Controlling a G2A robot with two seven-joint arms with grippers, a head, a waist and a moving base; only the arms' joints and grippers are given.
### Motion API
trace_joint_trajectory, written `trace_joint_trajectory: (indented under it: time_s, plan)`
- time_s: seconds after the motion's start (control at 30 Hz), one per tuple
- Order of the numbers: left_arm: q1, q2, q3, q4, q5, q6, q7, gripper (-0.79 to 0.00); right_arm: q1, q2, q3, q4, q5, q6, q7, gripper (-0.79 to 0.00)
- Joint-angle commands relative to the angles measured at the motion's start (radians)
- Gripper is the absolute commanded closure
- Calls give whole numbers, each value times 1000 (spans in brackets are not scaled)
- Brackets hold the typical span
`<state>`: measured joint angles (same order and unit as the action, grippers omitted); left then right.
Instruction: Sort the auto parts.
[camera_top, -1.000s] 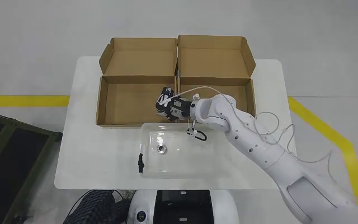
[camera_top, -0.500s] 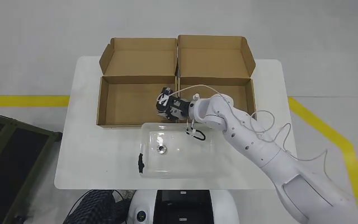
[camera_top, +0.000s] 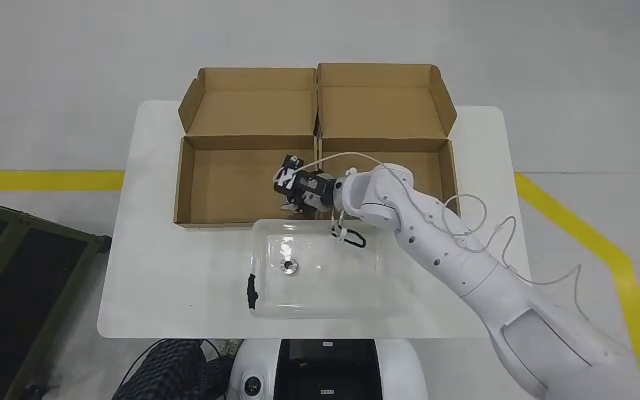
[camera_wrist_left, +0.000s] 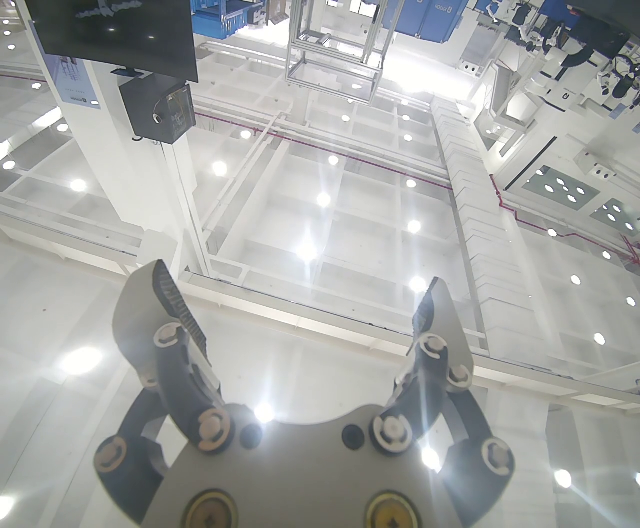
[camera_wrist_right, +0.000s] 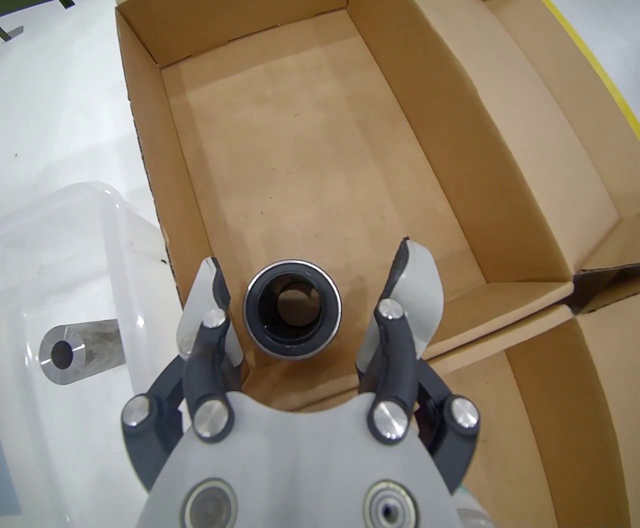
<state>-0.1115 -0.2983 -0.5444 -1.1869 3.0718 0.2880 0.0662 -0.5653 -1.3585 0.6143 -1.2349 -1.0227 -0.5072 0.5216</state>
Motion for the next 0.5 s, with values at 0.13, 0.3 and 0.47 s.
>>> trace_joint_trajectory:
  time_s: [0.13,0.3,0.47]
  plan:
    - [0,0,0,0,0,0,0,-785,-13,10,46,-98,19,-55,-5,-613]
    - [0,0,0,0,0,0,0,-785,-66,31,81,-266,-48,-65,22,-683]
    - [0,0,0,0,0,0,0,-785,-159,58,119,-426,-87,-104,53,-720]
